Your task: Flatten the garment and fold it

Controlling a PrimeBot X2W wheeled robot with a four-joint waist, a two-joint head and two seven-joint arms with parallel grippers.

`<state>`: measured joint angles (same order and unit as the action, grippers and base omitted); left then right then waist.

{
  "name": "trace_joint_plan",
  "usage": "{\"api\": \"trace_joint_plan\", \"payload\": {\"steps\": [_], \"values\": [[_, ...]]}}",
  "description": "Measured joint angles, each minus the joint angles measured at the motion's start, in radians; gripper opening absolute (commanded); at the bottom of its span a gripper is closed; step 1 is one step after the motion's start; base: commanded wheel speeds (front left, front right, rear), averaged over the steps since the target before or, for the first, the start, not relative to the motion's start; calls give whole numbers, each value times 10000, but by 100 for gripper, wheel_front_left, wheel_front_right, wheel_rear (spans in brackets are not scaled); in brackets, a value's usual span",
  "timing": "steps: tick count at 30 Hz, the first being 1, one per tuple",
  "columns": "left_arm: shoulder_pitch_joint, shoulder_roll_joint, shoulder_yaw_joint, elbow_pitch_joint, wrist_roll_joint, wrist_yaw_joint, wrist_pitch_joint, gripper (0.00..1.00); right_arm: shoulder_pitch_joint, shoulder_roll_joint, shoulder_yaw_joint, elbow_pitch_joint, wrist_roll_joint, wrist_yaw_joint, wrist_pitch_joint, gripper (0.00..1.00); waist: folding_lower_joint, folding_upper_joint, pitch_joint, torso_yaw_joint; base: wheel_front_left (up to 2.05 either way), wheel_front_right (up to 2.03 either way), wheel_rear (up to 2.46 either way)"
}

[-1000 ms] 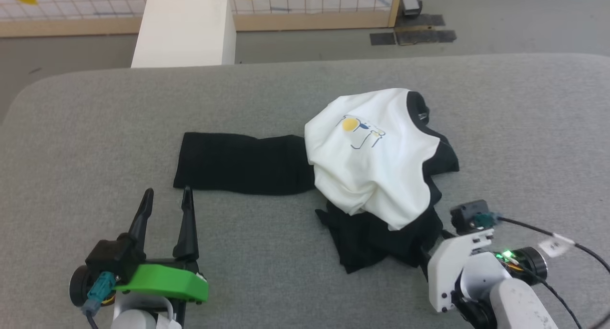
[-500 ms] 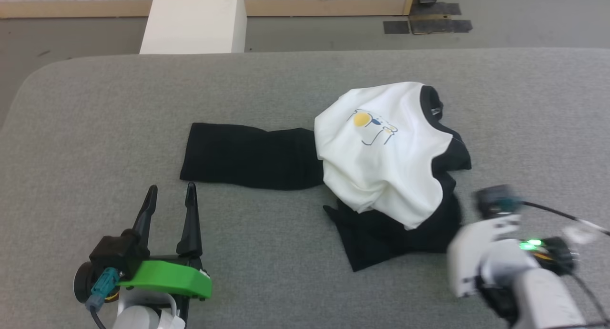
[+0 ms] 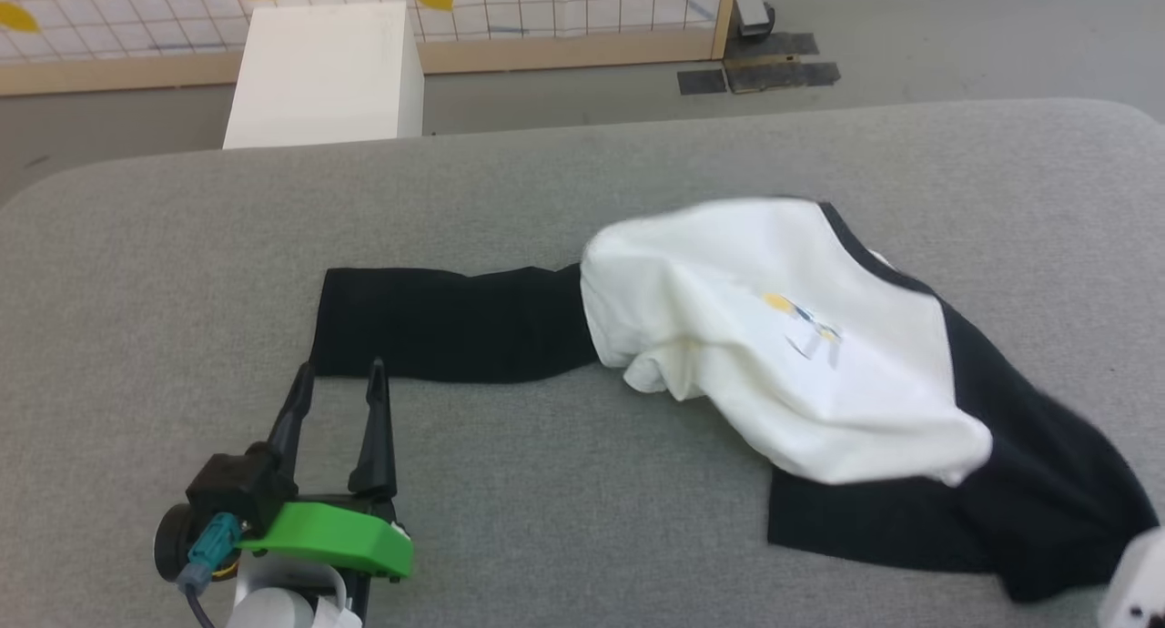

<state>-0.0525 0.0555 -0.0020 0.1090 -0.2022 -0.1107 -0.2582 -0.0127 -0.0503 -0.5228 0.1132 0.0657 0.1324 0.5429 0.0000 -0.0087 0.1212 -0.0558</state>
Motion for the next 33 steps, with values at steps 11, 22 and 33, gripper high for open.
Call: {"api": "trace_joint_plan", "payload": {"steps": [11, 22, 33], "values": [[-14, -6, -286, 489, -6, -44, 2, 100, 110, -21, -25, -82, -46, -2, -2067, 100, 0, 0, -257, -245, 0, 0, 0], [-3020, -17, -1473, 3129, -12, 79, 934, 100, 109, -2, 2941, -520, 458, 0, -4556, 100, 0, 0, 154, -695, 0, 0, 0], [-7184, -38, -3168, 6282, -1919, 523, 4057, 100, -565, 0, 4194, -802, 876, 0, -4646, 100, 0, 0, 1197, -1284, 0, 0, 0]]}}
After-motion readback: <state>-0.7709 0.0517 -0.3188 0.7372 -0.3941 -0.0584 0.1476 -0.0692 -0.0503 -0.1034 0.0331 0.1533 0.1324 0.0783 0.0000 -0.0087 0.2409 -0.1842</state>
